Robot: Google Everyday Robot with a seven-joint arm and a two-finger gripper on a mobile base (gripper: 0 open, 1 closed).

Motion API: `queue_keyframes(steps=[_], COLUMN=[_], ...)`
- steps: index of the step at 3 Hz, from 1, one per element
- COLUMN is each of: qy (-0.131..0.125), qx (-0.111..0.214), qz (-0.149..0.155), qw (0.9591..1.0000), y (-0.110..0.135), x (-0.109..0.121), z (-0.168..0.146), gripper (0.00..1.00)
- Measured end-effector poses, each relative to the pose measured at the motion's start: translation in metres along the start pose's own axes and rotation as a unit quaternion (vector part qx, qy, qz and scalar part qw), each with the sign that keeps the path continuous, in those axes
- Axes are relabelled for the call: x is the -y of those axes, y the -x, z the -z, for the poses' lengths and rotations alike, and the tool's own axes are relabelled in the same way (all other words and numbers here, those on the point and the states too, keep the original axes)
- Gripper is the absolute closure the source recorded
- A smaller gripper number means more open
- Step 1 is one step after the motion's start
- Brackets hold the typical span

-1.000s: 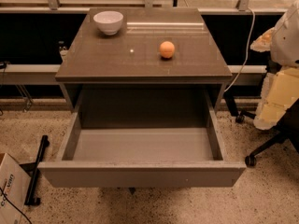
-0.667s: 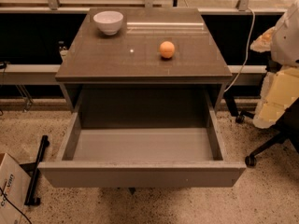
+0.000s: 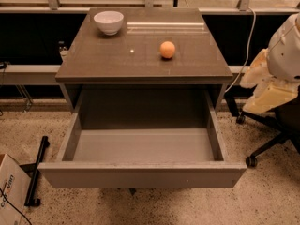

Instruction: Close top drawer

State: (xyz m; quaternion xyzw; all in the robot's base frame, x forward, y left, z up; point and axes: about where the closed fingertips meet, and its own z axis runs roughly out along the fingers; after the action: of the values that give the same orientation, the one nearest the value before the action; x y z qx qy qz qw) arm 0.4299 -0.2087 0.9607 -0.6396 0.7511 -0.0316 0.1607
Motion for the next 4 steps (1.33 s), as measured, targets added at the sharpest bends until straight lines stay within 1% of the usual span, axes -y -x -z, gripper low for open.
queue_keyframes(steps=[1, 2, 3, 4], qy=[0.013, 0.033, 0.055, 0.083], qx=[0.008, 0.019, 0.017, 0.014], qz=[0.014, 0.017, 0.017, -0.005], qw=[0.9998, 0.9991, 0.9982, 0.9964], y=[-0.002, -0.001, -0.005, -0.019], x=[-0.012, -0.026, -0.045, -0.069], z=[-0.020, -0.052, -0.086, -0.119], gripper=[0.76, 0.98, 1.00, 1.00])
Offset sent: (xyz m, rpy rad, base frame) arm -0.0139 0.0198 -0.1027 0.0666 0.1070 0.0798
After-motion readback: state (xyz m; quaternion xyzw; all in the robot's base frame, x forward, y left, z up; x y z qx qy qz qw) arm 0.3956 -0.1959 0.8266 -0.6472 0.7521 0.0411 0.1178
